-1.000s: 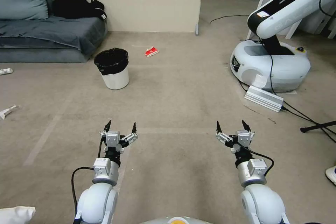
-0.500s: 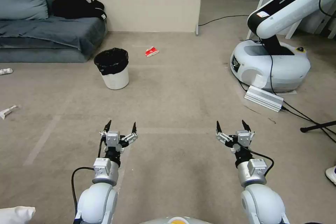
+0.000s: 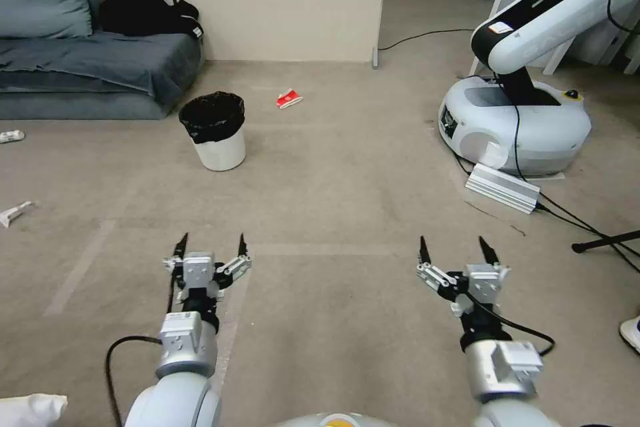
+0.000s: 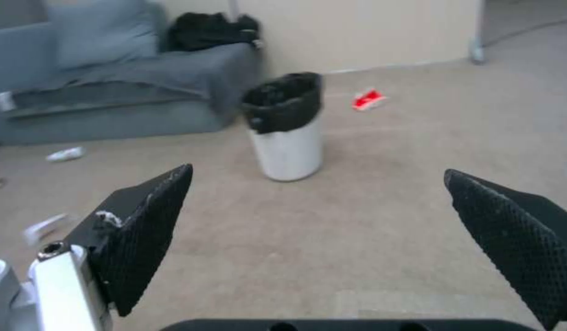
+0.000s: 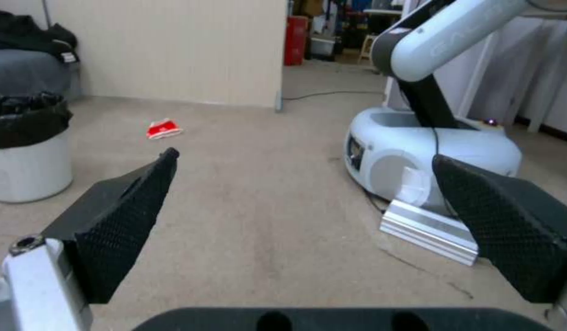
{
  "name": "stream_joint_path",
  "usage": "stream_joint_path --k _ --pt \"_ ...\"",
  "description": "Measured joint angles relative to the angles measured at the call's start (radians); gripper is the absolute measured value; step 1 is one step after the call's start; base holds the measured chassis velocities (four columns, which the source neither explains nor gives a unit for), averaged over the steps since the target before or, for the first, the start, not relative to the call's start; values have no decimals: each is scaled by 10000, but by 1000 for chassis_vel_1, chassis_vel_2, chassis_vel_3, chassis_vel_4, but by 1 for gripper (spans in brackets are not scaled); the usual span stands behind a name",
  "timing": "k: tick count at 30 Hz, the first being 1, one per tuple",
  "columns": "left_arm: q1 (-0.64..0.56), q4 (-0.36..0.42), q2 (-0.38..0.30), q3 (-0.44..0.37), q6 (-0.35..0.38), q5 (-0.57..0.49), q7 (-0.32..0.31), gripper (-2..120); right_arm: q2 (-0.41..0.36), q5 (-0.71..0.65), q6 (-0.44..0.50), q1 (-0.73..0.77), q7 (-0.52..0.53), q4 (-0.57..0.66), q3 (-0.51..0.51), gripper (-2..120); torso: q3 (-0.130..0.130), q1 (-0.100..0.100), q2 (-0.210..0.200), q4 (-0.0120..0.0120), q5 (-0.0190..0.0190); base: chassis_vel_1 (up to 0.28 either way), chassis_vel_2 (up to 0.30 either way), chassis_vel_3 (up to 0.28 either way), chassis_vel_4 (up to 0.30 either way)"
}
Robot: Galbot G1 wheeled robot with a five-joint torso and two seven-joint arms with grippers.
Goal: Pick up the trash bin, then pick up the garbage from the floor and place it into the trash bin.
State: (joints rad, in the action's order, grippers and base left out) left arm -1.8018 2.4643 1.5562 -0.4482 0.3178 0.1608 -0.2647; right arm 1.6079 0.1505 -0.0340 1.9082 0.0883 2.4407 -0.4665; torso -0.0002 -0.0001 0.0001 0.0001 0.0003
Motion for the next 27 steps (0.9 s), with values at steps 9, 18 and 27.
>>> stream_joint_path --k 9,18,27 --pt "-122 137 -31 176 276 -244 -337 100 1 -119 624 50 -1 13 70 100 1 1 0 -1 -5 0 0 0 0" --pt "-119 74 -201 88 390 -517 -356 100 20 -468 1765 -28 -98 -254 160 100 1 1 -1 -1 -4 0 0 0 0" --pt "-159 127 -293 128 480 -561 -220 100 10 -112 2020 -13 -377 -422 53 100 1 1 0 0 -3 0 0 0 0"
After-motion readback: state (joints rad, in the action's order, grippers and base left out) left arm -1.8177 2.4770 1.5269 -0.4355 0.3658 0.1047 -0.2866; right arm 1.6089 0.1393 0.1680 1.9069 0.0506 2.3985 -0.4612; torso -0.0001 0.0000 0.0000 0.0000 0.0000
